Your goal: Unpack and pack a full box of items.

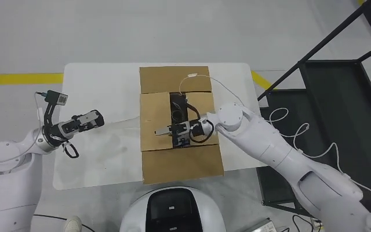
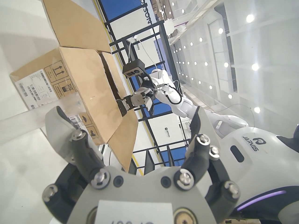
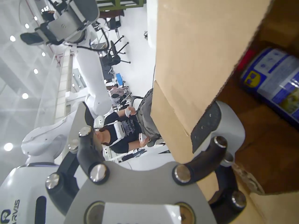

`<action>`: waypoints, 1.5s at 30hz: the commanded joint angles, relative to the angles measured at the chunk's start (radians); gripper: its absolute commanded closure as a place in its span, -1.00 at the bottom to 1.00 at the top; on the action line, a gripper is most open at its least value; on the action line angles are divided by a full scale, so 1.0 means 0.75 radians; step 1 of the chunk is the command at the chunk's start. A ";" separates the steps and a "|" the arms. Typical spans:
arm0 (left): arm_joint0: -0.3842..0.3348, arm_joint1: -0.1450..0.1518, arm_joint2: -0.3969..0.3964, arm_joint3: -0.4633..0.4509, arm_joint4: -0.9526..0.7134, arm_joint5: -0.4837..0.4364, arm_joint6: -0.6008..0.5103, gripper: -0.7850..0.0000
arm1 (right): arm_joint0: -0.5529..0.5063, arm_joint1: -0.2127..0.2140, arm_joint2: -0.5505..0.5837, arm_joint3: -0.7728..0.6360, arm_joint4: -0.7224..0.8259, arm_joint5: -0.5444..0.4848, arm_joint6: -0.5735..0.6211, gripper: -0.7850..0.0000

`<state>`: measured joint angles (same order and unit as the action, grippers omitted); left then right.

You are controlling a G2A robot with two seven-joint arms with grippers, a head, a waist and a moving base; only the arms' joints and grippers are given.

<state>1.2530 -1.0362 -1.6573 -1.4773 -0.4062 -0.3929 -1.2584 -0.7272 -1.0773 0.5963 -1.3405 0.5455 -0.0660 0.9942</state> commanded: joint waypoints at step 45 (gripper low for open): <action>-0.275 0.034 0.231 0.173 -0.123 0.271 -0.067 -1.00 | 0.167 -0.365 -0.199 0.100 -0.202 0.092 -0.113 -1.00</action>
<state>1.0596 -1.0087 -1.5046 -1.3639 -0.5064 -0.1858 -1.3141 -0.5841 -1.3637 0.4280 -1.2429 0.3970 0.0129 0.8956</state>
